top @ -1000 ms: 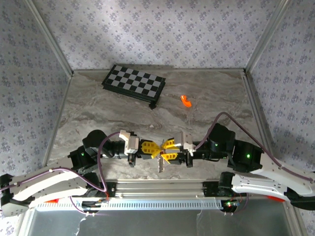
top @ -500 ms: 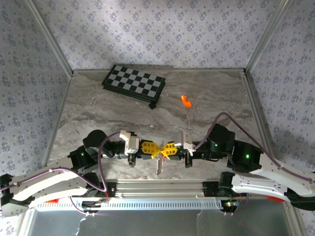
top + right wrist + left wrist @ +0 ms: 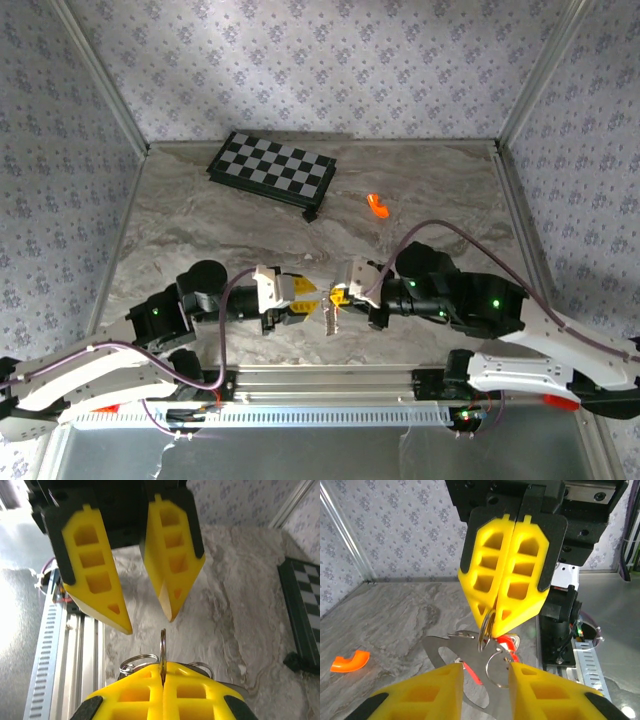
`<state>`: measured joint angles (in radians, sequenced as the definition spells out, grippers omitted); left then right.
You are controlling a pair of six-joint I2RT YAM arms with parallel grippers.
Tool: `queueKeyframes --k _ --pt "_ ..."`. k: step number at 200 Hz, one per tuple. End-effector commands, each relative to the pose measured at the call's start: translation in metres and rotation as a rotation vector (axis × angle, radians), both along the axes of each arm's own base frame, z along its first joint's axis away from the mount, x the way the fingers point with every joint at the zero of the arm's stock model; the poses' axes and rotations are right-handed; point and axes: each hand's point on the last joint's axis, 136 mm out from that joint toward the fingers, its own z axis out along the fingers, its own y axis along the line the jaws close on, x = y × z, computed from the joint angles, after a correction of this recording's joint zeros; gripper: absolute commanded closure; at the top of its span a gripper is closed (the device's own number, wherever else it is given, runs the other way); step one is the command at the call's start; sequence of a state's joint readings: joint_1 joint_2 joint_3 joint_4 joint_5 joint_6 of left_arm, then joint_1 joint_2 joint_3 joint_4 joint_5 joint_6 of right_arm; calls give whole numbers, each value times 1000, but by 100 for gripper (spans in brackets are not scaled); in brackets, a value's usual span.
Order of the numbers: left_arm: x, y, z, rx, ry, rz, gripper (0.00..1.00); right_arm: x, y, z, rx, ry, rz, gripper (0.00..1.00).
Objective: Put the keys on the keyring
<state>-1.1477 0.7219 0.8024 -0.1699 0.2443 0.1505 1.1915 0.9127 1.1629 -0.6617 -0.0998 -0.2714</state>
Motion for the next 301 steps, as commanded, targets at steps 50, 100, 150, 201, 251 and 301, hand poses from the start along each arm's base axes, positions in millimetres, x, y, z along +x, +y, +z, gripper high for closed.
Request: queueKeyframes --k 50,100,150,201,251,301 --pt "3 -6 3 22 -28 1 70 -1 1 -2 -90 -4 37 100" --pt "4 -11 3 19 -30 -10 78 -1 4 -7 -113 9 43 100" --pt "4 -15 -2 22 -27 -17 84 0 6 -9 -117 3 41 100" --pt "3 -20 -2 12 -26 -32 95 4 6 -14 -138 4 24 100" --pt "-4 -12 15 -76 -31 -44 100 13 3 -1 -80 -43 -27 100" --pt "-16 -7 33 -189 -10 -97 100 1 6 17 88 -6 -1 75"
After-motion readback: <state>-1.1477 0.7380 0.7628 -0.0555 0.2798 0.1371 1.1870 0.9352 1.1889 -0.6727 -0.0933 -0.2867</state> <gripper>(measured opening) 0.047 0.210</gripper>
